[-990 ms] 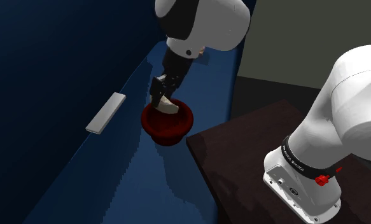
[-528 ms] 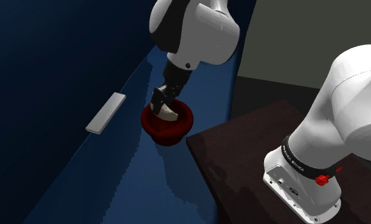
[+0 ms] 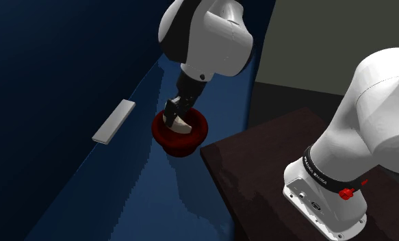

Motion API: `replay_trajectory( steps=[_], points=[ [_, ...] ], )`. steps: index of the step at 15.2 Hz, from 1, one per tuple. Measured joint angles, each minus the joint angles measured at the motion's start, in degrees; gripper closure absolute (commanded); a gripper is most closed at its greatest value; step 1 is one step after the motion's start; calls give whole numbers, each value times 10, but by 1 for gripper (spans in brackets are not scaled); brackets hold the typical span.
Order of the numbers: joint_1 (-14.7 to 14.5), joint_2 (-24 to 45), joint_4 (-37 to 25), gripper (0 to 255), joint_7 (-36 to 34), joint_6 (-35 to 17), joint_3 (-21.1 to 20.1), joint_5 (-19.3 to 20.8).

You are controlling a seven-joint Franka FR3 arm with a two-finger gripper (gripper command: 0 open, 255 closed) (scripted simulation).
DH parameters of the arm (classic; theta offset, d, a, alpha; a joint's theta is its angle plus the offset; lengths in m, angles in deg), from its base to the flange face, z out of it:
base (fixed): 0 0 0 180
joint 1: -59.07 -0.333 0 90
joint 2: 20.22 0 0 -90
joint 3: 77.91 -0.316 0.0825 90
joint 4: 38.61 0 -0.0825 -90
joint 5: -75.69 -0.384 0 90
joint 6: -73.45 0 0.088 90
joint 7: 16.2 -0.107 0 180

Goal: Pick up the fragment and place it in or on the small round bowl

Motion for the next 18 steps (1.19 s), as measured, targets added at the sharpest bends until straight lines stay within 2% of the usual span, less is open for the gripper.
replay_trajectory(
  steps=[1, 7, 8, 12, 18],
  points=[
    [0, 0, 0, 0, 0, 0, 0, 0],
    [0, 0, 0, 0, 0, 0, 0, 0],
    [5, -13, 6, 0, -10, 6, 2, 14],
    [38, -91, 29, 0, -85, 54, 5, 112],
    [46, -102, 31, 0, -95, 63, 5, 129]
  ],
)
